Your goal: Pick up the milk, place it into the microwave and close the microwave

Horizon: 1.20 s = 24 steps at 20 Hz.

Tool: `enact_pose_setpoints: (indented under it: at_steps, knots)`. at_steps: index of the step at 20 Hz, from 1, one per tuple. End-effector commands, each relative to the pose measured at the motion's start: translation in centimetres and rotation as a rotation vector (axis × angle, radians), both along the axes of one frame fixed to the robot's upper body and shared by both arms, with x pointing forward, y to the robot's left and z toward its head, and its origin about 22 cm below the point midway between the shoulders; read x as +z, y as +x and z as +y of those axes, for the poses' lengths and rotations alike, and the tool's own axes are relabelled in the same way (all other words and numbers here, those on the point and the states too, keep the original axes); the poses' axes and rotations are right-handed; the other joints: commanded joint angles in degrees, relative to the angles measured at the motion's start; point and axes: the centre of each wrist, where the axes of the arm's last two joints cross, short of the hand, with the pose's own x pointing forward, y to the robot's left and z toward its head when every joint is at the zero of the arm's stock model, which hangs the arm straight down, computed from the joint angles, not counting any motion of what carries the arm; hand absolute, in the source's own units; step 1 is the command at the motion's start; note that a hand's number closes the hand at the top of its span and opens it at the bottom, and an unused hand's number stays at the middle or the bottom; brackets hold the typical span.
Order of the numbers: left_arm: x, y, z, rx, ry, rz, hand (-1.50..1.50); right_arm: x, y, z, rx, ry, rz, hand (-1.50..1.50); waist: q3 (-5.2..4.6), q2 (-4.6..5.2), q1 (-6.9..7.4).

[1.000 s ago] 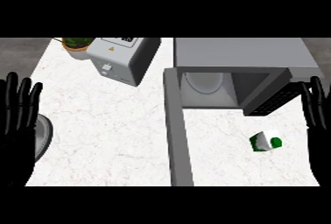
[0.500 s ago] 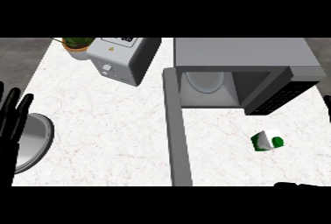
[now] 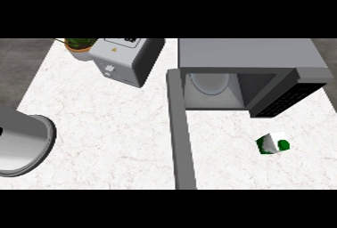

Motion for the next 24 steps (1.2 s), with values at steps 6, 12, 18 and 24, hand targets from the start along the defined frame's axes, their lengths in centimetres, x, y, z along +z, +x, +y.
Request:
enact_pose_setpoints:
  at_steps: [6,12,18,24]
  knots:
    - [1.6,-3.3,1.6,-0.027,-0.033,-0.040,-1.50,-4.1,1.6,-1.7,-0.099,-0.004,0.104,-1.50,0.03,0.03,0.59]
    - [0.9,-6.0,1.3,-0.010,-0.019,-0.033,-1.50,-8.2,0.4,-1.4,-0.195,-0.026,0.160,-1.50,0.03,-0.18,1.06]
    - [-0.9,-5.8,3.1,-0.020,-0.020,-0.045,-1.50,-12.6,1.5,-3.9,-0.228,-0.027,0.218,-1.50,0.03,-0.04,1.02]
    - [-0.2,-6.7,3.6,-0.026,-0.018,-0.026,-1.50,-17.4,0.9,-5.7,-0.237,-0.061,0.278,-1.50,0.08,0.03,1.12]
